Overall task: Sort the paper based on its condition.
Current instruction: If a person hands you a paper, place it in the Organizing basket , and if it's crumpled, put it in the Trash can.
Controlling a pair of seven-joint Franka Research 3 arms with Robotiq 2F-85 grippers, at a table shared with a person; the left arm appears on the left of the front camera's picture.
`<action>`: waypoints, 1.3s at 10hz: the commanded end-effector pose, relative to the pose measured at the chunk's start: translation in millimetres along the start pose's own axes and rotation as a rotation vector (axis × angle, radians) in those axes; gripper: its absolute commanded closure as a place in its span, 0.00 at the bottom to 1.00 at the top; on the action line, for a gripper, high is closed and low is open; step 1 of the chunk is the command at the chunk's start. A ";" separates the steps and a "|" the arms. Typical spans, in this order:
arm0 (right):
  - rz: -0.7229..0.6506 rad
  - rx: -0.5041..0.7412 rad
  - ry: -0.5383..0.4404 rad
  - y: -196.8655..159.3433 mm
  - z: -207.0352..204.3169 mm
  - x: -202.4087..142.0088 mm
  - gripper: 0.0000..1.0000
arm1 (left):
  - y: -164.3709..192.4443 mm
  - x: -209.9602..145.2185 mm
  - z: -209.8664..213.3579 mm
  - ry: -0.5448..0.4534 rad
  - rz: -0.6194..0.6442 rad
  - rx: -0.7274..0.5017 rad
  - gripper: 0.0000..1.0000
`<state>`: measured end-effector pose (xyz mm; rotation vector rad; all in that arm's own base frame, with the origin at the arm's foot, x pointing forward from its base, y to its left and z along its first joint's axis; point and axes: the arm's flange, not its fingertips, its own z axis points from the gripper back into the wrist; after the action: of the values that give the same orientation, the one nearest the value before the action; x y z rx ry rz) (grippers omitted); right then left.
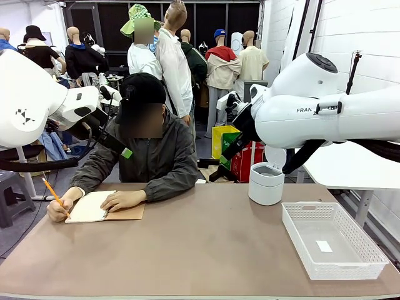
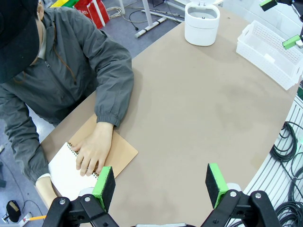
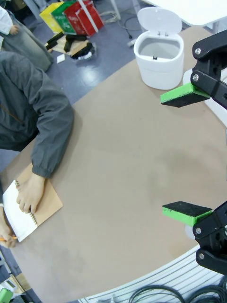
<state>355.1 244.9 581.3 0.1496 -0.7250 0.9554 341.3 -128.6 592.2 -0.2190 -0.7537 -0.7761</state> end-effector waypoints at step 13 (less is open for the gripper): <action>0.000 -0.009 0.009 -0.2 0.4 0.9 0.00 | 1.9 0.7 1.0 0.001 0.003 -0.005 0.00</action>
<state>355.1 244.9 581.3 0.1496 -0.7250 0.9554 341.3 -128.6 592.2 -0.2190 -0.7537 -0.7761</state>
